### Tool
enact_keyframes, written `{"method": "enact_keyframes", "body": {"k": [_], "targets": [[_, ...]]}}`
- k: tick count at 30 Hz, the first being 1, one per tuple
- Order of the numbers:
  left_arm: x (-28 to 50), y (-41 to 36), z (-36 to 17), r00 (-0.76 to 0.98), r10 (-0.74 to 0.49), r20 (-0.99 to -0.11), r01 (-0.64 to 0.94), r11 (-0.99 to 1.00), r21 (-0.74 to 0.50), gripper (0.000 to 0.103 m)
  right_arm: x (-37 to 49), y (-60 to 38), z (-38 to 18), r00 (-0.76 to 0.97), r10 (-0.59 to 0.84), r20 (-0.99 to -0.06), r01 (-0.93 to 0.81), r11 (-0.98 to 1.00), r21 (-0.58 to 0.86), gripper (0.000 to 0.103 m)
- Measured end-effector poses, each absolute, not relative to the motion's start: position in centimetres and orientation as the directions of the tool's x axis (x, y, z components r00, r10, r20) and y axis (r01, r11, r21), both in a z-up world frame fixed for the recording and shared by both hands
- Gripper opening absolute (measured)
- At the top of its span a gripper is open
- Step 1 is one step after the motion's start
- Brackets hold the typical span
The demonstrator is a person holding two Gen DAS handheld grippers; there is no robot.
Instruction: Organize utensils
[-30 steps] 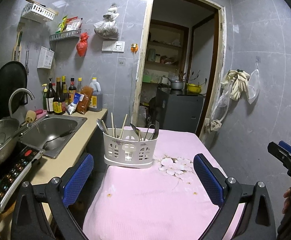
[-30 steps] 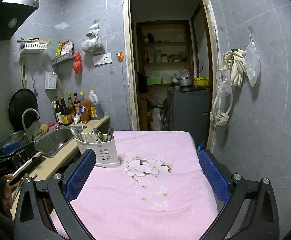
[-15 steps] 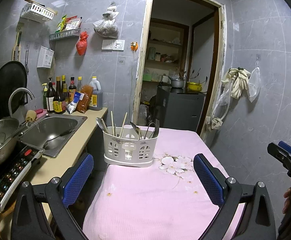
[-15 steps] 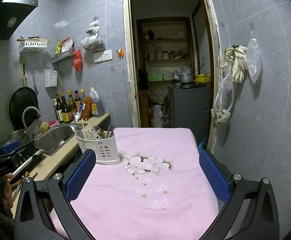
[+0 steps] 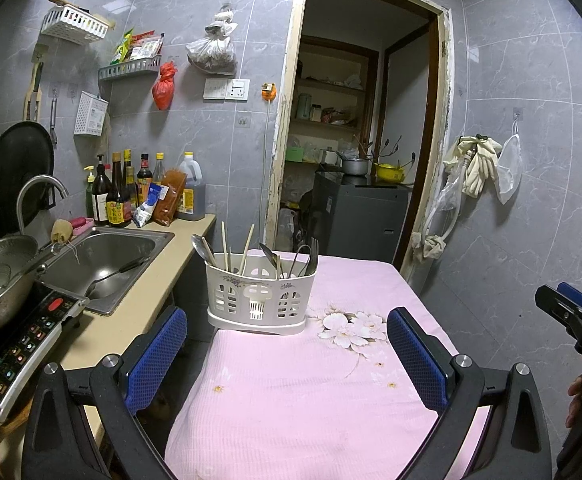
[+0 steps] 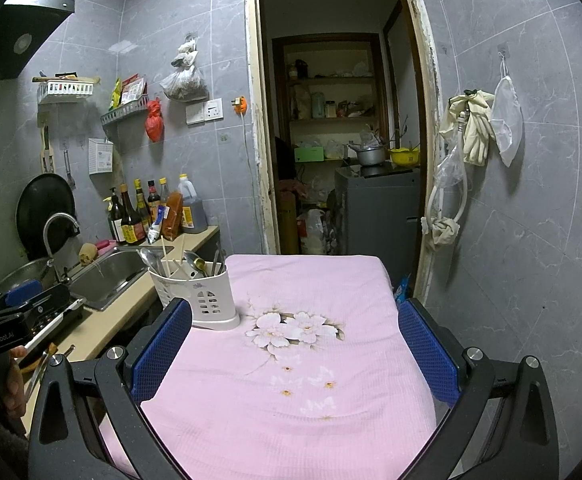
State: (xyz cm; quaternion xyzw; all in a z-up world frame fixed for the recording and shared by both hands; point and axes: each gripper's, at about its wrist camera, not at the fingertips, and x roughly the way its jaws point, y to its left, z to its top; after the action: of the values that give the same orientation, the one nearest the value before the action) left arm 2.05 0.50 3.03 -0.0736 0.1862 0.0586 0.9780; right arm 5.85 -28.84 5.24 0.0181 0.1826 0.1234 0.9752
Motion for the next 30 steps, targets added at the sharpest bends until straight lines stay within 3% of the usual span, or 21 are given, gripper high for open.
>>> {"method": "enact_keyframes", "body": {"k": [30], "targets": [[2.18,0.62,2.77,0.922,0.079,-0.379,-0.134,0.984,-0.121,0.101,5.96,-28.79,5.4,0.901,0.247,-0.357,-0.233,0.969,0.081,0.101]]}}
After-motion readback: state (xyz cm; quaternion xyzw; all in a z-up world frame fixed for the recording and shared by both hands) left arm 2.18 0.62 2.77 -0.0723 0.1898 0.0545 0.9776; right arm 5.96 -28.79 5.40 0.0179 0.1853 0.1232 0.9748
